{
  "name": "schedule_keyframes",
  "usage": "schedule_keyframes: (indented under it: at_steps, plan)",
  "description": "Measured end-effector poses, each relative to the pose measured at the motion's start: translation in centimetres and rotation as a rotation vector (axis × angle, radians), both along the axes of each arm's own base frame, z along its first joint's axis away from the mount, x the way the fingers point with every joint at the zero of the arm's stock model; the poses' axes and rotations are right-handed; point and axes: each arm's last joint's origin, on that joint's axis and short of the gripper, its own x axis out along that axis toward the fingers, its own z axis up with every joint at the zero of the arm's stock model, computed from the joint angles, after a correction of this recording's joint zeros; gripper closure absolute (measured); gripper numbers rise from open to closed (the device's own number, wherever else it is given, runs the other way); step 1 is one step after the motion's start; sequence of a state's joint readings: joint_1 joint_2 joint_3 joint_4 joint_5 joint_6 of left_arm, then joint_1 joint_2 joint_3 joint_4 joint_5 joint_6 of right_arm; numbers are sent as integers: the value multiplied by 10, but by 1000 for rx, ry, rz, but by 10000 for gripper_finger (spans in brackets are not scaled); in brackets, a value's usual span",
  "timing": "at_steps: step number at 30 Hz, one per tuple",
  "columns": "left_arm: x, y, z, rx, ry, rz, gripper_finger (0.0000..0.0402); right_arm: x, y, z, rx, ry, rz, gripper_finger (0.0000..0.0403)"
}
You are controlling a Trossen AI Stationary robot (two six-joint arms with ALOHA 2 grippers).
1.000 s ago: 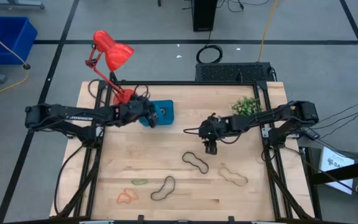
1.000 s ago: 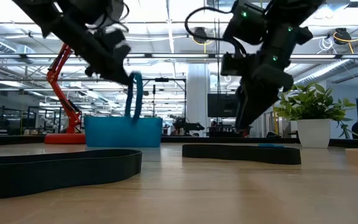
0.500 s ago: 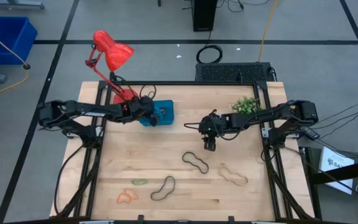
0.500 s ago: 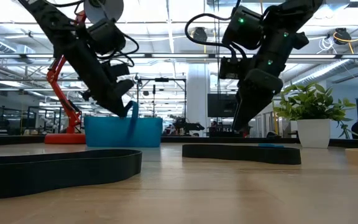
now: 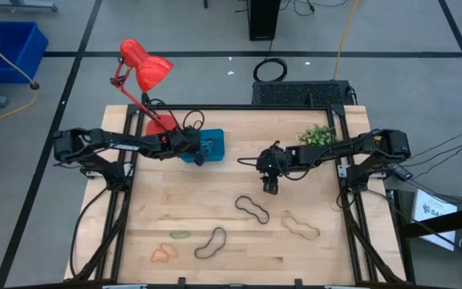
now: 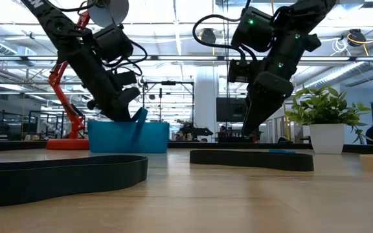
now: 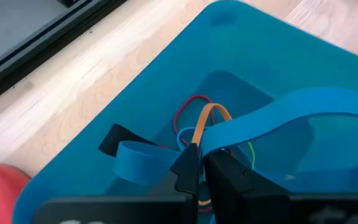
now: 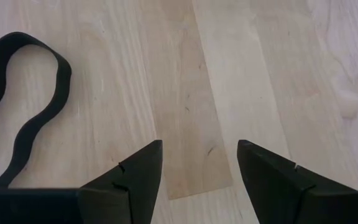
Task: Pick and place rubber bands into bin
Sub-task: Put the blue rubber band into the blue bin
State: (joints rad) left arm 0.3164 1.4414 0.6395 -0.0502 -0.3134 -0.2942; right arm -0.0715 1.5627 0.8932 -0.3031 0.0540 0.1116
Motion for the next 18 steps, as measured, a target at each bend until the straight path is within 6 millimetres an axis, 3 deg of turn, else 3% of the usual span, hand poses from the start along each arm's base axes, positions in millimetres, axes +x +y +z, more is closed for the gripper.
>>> schedule_keyframes:
  at_steps: [14,18]
  plan:
    - [2,1,3,13,-57,71,365,-1,-3,1,-9,2,13,198]
    - [3,1,4,21,-66,67,347,-3,-5,5,-9,-2,2,197]
